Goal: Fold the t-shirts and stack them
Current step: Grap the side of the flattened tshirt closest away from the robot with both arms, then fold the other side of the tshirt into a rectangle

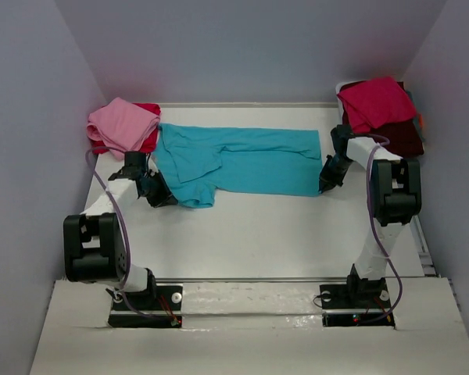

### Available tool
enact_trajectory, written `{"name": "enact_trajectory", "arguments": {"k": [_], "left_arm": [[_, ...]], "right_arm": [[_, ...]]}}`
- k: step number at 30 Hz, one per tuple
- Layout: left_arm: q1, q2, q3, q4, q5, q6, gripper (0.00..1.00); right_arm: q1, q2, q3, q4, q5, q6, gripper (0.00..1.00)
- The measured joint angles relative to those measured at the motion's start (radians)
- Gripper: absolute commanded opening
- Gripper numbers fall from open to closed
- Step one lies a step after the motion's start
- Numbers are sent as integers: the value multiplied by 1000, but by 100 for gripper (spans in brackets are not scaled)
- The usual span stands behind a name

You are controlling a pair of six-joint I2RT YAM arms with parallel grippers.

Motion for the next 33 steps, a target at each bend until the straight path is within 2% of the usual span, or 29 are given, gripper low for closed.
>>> {"name": "enact_trajectory", "arguments": {"k": [9,16,24,33], "left_arm": [[0,-27,33,-1,-19,1,6],[0,-24,91,-4,-31,2,6],[0,44,229,15,-59,2,6],[0,152,357,20,-88,2,6]], "right_arm": [[0,0,44,-67,-6,-3,8],[3,17,140,-150,-33,-4,7],[0,99,377,-158,29,-19,7],[-8,174,549,-183,59,-21,7]]}}
